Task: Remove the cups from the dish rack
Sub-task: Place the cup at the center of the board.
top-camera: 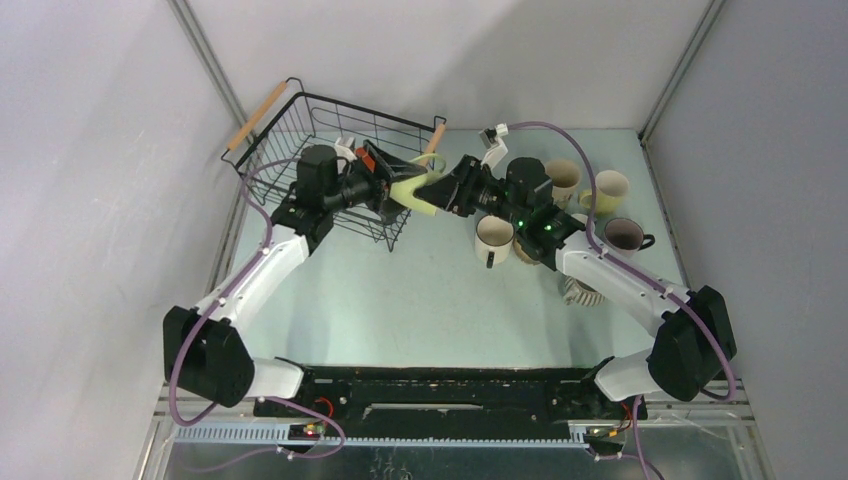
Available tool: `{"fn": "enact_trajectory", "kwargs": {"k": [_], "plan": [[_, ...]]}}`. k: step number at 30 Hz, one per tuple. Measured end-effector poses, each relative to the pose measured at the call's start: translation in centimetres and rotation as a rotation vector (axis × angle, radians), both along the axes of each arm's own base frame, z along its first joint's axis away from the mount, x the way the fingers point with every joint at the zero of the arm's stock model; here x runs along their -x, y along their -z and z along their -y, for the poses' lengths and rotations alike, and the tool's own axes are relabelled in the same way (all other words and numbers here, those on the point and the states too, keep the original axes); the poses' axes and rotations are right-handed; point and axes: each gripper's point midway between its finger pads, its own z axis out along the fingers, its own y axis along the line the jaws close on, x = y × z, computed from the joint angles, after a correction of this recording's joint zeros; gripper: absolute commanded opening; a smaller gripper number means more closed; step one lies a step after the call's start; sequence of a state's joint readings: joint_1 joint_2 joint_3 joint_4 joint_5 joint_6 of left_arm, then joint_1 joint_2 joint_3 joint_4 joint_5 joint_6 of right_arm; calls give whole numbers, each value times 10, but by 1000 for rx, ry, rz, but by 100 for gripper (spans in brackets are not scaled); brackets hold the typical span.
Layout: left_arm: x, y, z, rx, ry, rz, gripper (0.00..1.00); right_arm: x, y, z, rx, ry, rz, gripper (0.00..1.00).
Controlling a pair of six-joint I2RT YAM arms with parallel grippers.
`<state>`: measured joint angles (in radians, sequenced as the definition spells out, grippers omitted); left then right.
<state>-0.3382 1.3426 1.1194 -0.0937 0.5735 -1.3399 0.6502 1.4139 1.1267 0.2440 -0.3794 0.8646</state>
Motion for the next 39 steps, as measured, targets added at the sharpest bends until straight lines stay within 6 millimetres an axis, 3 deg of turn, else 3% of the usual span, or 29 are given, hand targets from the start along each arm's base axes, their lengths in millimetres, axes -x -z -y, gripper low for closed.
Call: {"fn": "enact_trajectory", "kwargs": {"k": [2,4,7,11,15,26,34,39], "plan": [[0,-4,1,33,-1,7,1,0,0,0,1,0,-1,15],[0,-8,2,61,-5,12,8,2,-3,-1,-16,-6,-12,0],[1,-11,3,98,-9,3,27,3,-8,-3,-29,-9,0,0],[1,-9,3,112,-13,-5,72,2,-6,-2,-23,-5,1,0],[3,-9,3,114,-10,2,99,4,-6,-1,-13,0,1,0],[28,-12,0,3,44,124,100,20,-7,18,67,44,-2,0],[43,-9,-24,-151,19,236,100,37,3,48,176,104,-42,0],[47,0,-35,-241,5,267,100,56,16,77,283,154,-95,0]]}}
